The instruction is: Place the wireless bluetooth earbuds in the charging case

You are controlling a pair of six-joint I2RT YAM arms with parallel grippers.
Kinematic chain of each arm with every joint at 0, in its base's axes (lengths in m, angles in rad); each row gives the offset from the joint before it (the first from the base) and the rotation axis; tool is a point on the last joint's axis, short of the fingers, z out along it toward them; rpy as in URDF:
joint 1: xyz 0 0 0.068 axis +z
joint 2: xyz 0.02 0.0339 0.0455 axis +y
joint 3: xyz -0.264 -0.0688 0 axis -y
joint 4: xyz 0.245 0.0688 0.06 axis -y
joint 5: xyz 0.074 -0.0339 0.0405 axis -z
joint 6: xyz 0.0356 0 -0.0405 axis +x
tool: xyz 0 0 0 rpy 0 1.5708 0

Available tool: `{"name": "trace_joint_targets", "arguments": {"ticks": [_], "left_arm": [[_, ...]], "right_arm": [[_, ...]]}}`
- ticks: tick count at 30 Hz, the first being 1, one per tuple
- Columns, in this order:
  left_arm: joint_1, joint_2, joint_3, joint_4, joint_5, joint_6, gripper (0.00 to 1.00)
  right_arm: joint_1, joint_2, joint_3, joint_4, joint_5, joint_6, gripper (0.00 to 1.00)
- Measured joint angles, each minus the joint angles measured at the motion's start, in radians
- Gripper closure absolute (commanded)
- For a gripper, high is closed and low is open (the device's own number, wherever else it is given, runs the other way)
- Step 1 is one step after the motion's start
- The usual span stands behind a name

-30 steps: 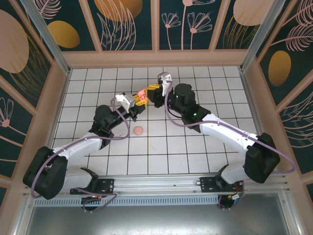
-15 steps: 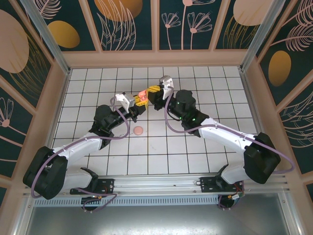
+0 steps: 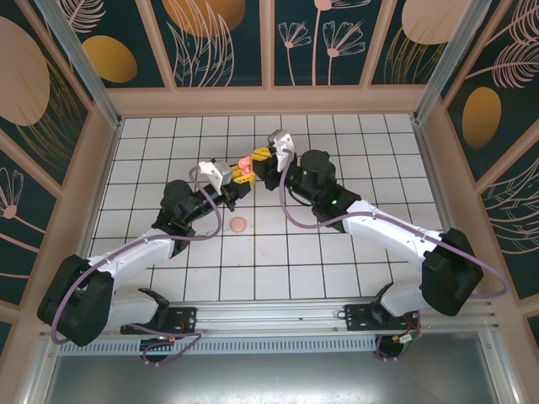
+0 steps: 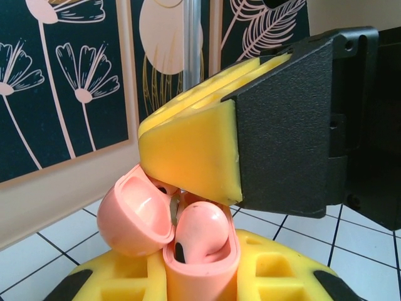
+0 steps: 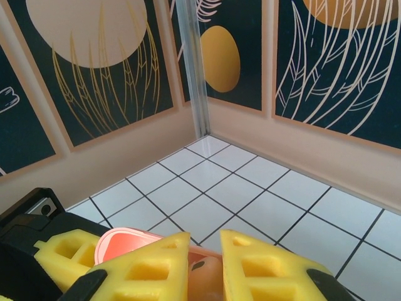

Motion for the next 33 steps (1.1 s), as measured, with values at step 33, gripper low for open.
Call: {"name": "trace_joint_targets", "arguments": {"ticks": [33], "left_arm": [[-0.019, -0.005, 0.023, -0.026, 0.045, 0.003, 1.00]], "right_arm": [[0.024, -0.090, -0.064, -0.014, 0.049, -0.027, 0.67]]}}
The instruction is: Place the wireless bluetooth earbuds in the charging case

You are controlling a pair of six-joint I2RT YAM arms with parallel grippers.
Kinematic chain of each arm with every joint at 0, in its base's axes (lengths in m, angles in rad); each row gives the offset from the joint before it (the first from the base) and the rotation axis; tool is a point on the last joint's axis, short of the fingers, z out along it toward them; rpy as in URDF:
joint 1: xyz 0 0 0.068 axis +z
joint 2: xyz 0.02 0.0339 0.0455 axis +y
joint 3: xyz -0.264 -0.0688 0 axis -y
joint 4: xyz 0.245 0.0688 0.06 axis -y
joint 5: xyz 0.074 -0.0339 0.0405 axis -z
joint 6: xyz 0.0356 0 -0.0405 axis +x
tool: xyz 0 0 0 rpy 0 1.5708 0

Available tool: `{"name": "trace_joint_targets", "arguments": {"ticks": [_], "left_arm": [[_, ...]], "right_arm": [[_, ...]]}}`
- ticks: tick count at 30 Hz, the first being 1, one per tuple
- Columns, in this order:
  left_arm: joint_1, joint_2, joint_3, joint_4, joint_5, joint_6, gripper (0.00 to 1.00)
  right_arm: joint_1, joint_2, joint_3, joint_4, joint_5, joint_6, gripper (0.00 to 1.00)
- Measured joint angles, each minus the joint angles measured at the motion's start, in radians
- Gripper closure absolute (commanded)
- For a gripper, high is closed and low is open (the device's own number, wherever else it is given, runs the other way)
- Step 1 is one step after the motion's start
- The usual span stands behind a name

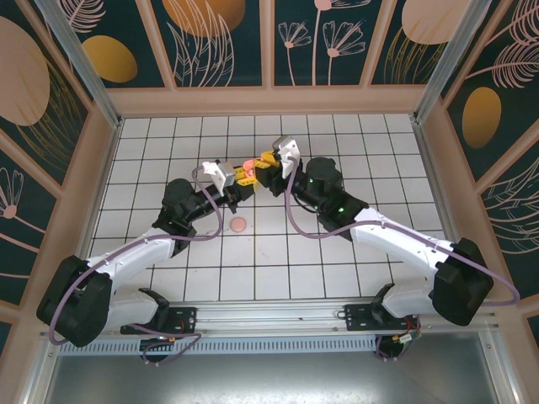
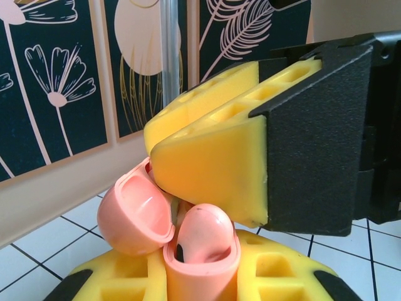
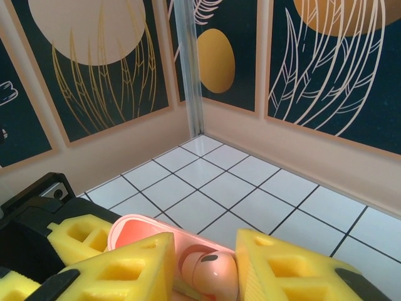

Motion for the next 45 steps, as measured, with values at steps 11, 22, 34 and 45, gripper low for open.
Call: {"name": "trace_joint_targets", "arguments": {"ticks": [11, 22, 34, 45], "left_arm": [[0.000, 0.008, 0.006, 0.021, -0.004, -0.003, 1.00], [0.000, 0.013, 0.015, 0.058, 0.002, -0.003, 1.00], [-0.006, 0.030, 0.018, 0.086, -0.039, -0.003, 1.00], [-0.006, 0.039, -0.001, 0.208, -0.172, -0.003, 1.00]], "right_arm": [[0.003, -0.023, -0.016, -0.010, 0.016, 0.004, 0.57], [-0.003, -0.047, -0.018, -0.013, 0.026, 0.009, 0.49], [-0.030, -0.131, -0.090, -0.051, 0.003, 0.072, 0.36], [-0.025, -0.257, -0.243, -0.212, 0.047, 0.353, 0.40]]}}
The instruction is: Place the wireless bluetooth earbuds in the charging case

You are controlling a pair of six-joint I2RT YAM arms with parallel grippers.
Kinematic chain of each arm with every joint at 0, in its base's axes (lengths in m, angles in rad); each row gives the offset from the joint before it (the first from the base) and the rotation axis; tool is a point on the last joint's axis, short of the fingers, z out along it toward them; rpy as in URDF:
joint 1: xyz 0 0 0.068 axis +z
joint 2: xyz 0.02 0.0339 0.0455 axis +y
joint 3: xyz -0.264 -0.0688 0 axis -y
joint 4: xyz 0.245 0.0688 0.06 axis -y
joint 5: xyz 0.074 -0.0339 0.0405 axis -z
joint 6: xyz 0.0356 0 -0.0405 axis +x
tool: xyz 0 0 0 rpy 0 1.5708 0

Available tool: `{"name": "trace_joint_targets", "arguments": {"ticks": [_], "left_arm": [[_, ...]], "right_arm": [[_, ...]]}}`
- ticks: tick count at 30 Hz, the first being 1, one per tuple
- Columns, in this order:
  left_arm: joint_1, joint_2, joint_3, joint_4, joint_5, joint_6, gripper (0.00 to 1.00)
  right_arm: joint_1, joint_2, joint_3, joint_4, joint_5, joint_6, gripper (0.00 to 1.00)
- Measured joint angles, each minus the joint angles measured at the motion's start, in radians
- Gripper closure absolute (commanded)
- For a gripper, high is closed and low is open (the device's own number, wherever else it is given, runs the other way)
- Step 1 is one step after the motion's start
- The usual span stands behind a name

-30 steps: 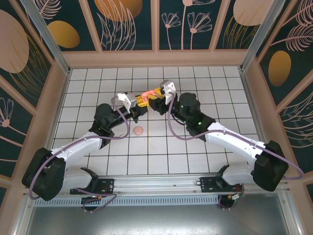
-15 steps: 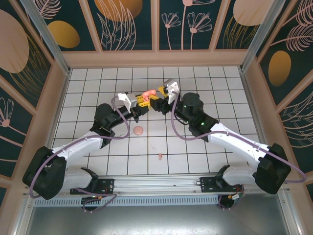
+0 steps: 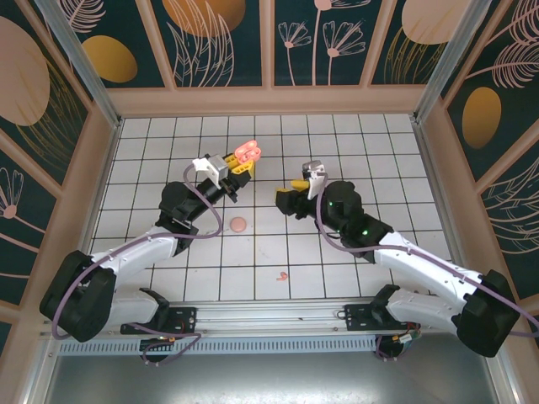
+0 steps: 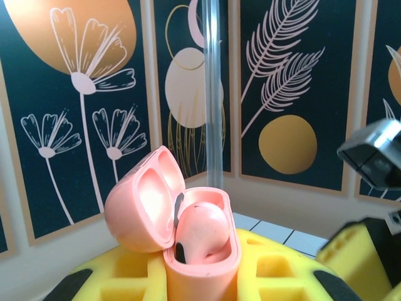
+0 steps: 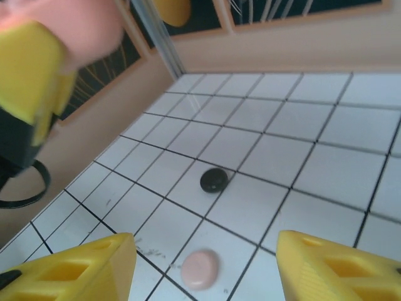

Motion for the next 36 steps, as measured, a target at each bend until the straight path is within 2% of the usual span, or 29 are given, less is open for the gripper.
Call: {"name": "trace_joint_targets", "arguments": {"ticks": [5, 12, 19, 27, 36], "left_arm": [[0.000, 0.003, -0.027, 0.031, -0.028, -0.001, 1.00], [0.000, -0.006, -0.097, 0.053, -0.069, -0.004, 1.00], [0.000, -0.050, -0.112, 0.053, -0.084, -0.003, 1.00], [0.000, -0.058, -0.113, 0.053, -0.084, -0.003, 1.00], [0.000, -0.058, -0.114, 0.053, -0.084, -0.003, 1.00]], "right_arm": [[0.071, 0.021, 0.000, -0.138, 0.085, 0.208, 0.42], [0.247, 0.145, 0.000, -0.368, 0.157, 0.521, 0.48], [0.425, 0.235, 0.000, -0.508, 0.179, 0.761, 0.50], [0.517, 0.294, 0.000, -0.565, 0.174, 0.913, 0.54], [0.534, 0.333, 0.000, -0.564, 0.150, 0.946, 0.57]]}}
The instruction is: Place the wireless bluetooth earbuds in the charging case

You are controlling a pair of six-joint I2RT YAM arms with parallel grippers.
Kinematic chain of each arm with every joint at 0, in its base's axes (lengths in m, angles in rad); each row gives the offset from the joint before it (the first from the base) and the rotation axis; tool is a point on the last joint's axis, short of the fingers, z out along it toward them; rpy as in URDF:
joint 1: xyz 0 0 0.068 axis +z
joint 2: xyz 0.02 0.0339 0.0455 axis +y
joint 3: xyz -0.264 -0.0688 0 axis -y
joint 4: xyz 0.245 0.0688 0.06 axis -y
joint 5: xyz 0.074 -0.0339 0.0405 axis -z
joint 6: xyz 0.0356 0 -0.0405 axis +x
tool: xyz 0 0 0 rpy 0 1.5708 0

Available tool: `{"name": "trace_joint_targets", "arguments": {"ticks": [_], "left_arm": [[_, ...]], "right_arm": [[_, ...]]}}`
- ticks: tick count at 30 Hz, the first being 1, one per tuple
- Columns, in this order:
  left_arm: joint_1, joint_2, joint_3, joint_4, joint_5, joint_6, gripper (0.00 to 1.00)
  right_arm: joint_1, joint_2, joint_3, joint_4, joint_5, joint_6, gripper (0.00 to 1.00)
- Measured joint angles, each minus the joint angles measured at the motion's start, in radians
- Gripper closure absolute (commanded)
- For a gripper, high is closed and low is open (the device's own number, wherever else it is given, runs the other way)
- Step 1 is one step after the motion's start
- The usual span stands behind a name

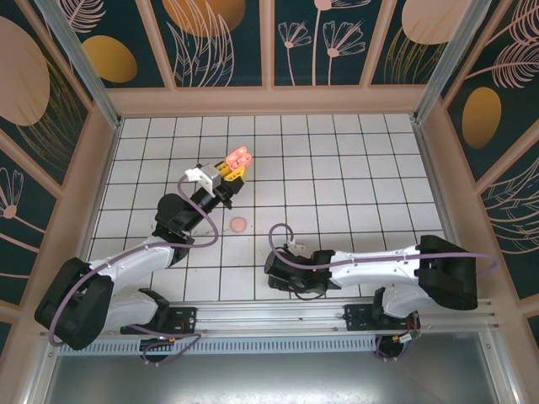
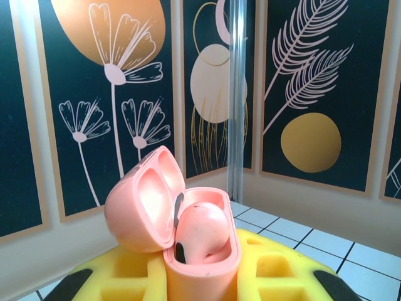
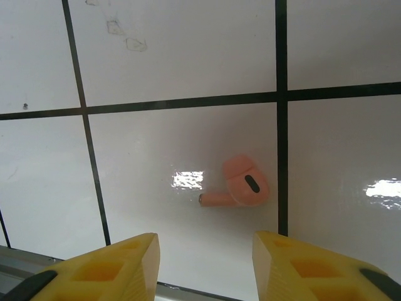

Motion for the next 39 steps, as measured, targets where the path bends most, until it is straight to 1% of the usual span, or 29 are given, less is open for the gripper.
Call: {"name": "trace_joint_targets", "arguments": {"ticks": [8, 15, 24, 30, 35, 39], "left_arm": [[0.000, 0.000, 0.000, 0.000, 0.000, 0.000, 1.00], [0.000, 0.000, -0.008, 0.000, -0.007, 0.000, 1.00], [0.000, 0.000, -0.010, 0.000, -0.011, 0.000, 1.00], [0.000, 0.000, -0.017, 0.006, -0.015, 0.000, 1.00], [0.000, 0.000, -0.023, 0.009, -0.032, 0.004, 1.00], [0.001, -0.007, -0.023, 0.008, -0.051, 0.008, 1.00]], "right_arm": [[-0.066, 0.014, -0.003, 0.037, -0.021, -0.030, 0.58], [-0.101, 0.086, 0.002, 0.060, -0.047, -0.088, 0.58], [-0.141, 0.135, 0.098, 0.056, -0.032, -0.160, 0.57], [-0.125, 0.166, 0.193, -0.035, 0.023, -0.149, 0.55], [-0.079, 0.217, 0.240, -0.143, 0.063, -0.078, 0.54], [-0.064, 0.245, 0.248, -0.206, 0.066, -0.014, 0.54]]}}
